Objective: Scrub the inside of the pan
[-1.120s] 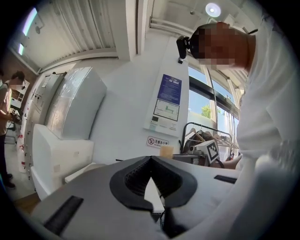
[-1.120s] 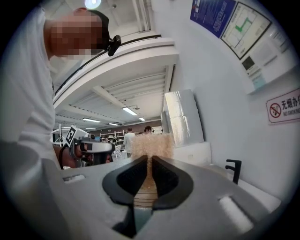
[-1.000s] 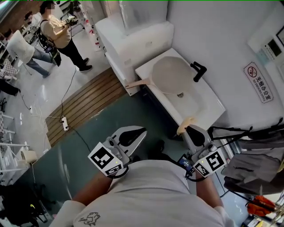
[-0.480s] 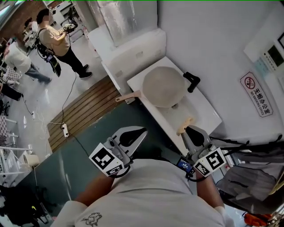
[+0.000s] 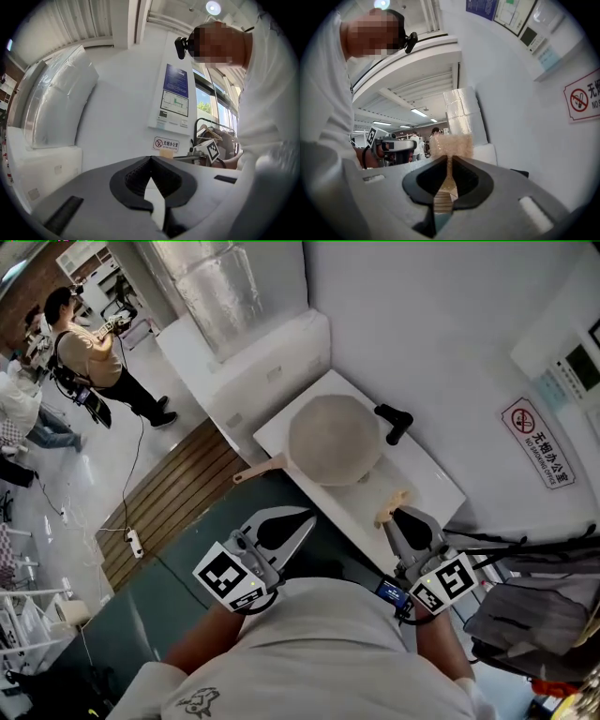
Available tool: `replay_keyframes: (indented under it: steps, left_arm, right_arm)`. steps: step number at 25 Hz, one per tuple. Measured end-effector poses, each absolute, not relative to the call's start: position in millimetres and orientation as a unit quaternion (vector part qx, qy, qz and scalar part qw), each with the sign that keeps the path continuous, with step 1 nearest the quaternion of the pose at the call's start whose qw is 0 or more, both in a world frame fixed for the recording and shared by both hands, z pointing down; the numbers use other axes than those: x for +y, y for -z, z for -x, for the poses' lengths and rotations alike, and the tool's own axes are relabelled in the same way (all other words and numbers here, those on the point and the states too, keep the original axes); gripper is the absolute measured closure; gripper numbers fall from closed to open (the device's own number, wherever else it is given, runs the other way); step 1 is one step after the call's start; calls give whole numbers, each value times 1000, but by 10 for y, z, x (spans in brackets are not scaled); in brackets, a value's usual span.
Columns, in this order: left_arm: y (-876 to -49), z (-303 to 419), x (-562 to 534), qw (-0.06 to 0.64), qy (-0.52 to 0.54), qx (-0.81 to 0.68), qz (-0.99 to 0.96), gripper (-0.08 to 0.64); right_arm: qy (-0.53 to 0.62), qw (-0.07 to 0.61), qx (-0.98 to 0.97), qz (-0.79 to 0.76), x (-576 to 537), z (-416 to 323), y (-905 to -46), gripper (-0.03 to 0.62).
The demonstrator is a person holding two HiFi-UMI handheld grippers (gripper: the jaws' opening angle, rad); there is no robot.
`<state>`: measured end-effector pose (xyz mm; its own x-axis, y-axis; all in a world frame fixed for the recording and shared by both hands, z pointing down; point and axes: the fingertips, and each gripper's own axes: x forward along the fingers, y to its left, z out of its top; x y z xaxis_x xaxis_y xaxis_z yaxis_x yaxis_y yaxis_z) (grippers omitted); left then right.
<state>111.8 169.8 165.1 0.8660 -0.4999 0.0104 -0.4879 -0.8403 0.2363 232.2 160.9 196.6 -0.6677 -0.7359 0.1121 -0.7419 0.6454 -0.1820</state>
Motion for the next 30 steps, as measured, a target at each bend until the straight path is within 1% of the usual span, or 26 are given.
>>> replay_keyframes:
  steps: [5,12,21,26,30]
  left_arm:
    - [-1660,-925,1238,114,18,-226,-967,563]
    - [-1589,-359,568,104,12,-202,-974,563]
    - [-1656,242,163,103,-7,-150,-983,563]
    - [-1830,453,-13,117,-18,-146,-982,563]
    - [-1982,461,-117,132,-31,-140,-981,563]
  right_arm:
    - [-105,16,-893,-437,1247,-2139,-1958,555]
    - [-95,10,-873,-478,702,-1642,-1820,555]
    - [-88,12,-853,-515,309,-1038,-1773,555]
    - [-93,26,-848,-521,163,-883,-1843,555]
    - [-107,33,-844,-524,20,-917,-1949,555]
